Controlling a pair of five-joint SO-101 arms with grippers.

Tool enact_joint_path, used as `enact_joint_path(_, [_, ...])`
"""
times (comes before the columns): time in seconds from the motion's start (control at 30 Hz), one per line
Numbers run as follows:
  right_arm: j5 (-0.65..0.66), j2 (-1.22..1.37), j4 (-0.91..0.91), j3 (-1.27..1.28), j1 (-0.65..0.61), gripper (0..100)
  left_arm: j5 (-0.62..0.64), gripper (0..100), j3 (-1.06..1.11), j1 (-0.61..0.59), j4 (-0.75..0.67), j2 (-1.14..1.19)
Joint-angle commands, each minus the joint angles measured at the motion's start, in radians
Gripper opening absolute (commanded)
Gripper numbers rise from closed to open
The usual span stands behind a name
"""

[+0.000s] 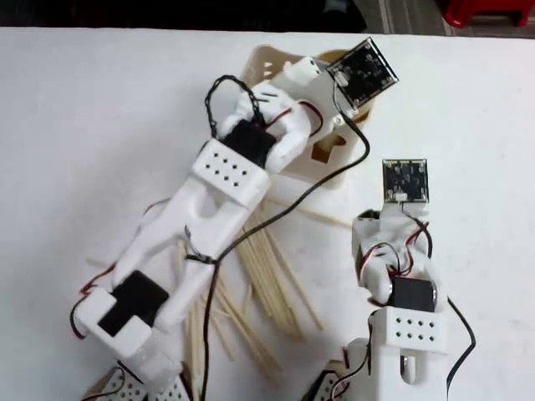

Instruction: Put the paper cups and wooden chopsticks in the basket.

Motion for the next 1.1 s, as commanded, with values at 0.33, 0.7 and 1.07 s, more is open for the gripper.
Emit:
enact_joint_path(0.33, [0.006,-0.019,-0.018,-0.012,0.01,1.8,0.003,10,-0.015,-0.005,0.124,-0.272])
enact_joint_path(0.7, [0.006,-0.019,-0.018,-0.012,0.008,1.8,0.002,10,-0.011,-0.228,0.516,-0.539])
enact_joint_path(1.07, [0.008,-0.019,-0.018,-0.014,0.004,3.6,0.009,10,-0.009,-0.486,0.902,-0.573])
